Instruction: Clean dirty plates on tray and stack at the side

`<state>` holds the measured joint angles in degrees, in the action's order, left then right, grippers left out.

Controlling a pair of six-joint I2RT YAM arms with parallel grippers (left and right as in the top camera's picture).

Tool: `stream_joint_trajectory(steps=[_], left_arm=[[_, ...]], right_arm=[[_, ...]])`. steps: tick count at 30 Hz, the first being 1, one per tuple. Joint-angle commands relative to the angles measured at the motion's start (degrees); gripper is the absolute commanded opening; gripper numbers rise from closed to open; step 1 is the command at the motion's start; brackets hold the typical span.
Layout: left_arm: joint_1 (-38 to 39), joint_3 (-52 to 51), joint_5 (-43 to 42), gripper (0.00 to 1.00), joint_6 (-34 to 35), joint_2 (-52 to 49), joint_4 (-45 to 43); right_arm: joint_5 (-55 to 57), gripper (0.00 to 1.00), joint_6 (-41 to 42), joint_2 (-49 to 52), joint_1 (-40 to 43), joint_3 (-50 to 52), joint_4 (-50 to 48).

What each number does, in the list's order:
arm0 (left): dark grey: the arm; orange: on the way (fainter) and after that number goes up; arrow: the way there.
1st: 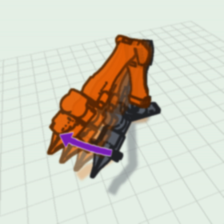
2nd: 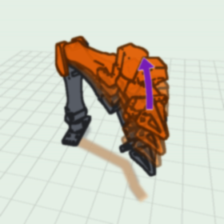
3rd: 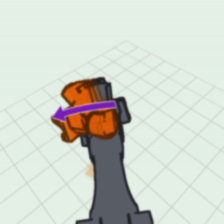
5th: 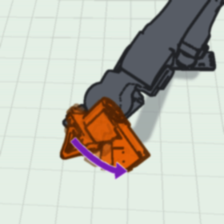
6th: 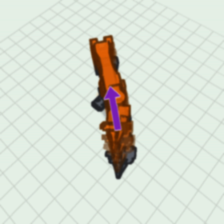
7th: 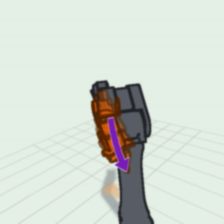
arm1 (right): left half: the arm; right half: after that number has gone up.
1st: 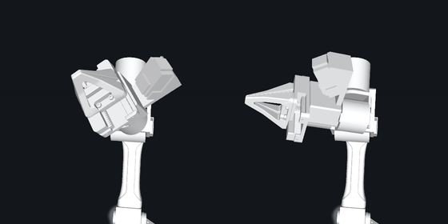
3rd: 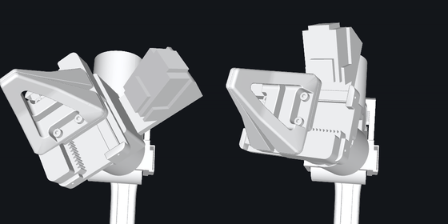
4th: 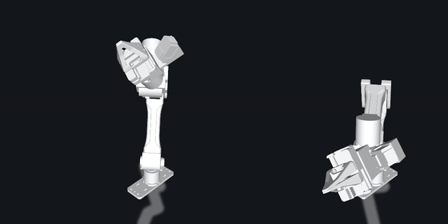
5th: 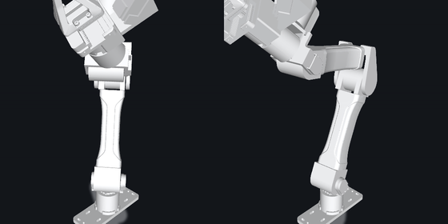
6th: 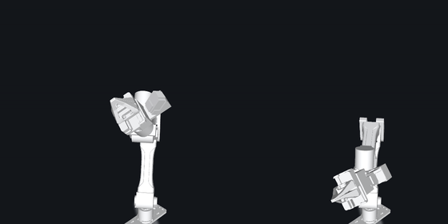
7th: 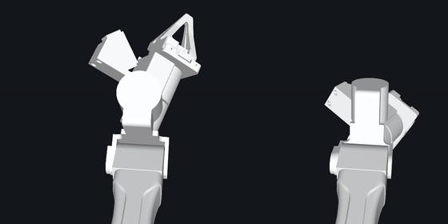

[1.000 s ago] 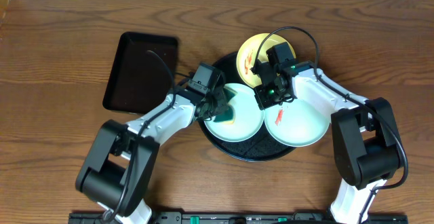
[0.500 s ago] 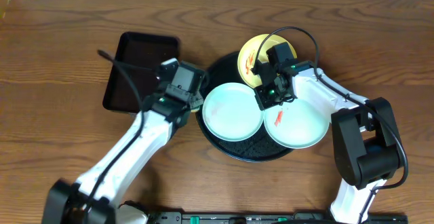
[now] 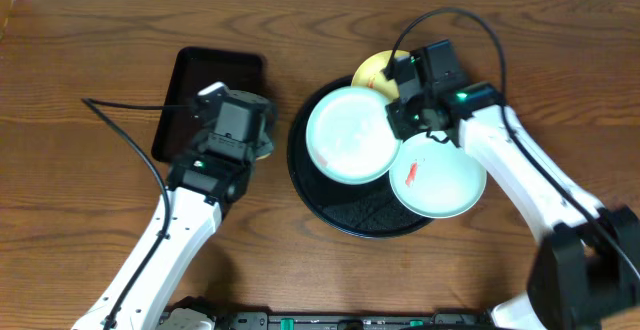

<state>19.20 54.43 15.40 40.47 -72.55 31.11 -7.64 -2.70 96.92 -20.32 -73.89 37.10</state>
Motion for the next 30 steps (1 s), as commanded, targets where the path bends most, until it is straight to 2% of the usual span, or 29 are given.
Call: stream_joint_trajectory(steps=[1,6,13,21,25,30], left_arm=[[-3.26,-0.2,0.24,0.08,-0.11,0.33,1.36],[-5.05,-0.2,-1.88,0.08,-0.13,0.33,2.71],[-5.05,-0.2,-1.88,0.08,-0.13,0.31,2.73],[-5.05,-0.2,-1.86,0.08,-0.13,0.31,2.93],[-5.05,-0.22,-1.86,0.08,-0.13,0.31,3.21],[-5.05,-0.22,-1.86,0.08,-0.13,0.31,3.21]], right_arm=[[8.13,0.01,-1.27,-5.29,-0.09,-1.29,-0.35],[16.79,0.01,-1.38,-8.85,-1.99,-1.29,-2.62],[34.93,0.01,-9.7,-9.38,-10.99,-1.29,-7.98],[50.47,0.01,-17.99,-9.38,-20.31,-1.29,-14.95],[53.57,0.01,-21.27,-9.38,-22.56,-1.29,-15.98],[54.01,0.01,-21.62,-9.38,-24.02,-1.29,-15.89]])
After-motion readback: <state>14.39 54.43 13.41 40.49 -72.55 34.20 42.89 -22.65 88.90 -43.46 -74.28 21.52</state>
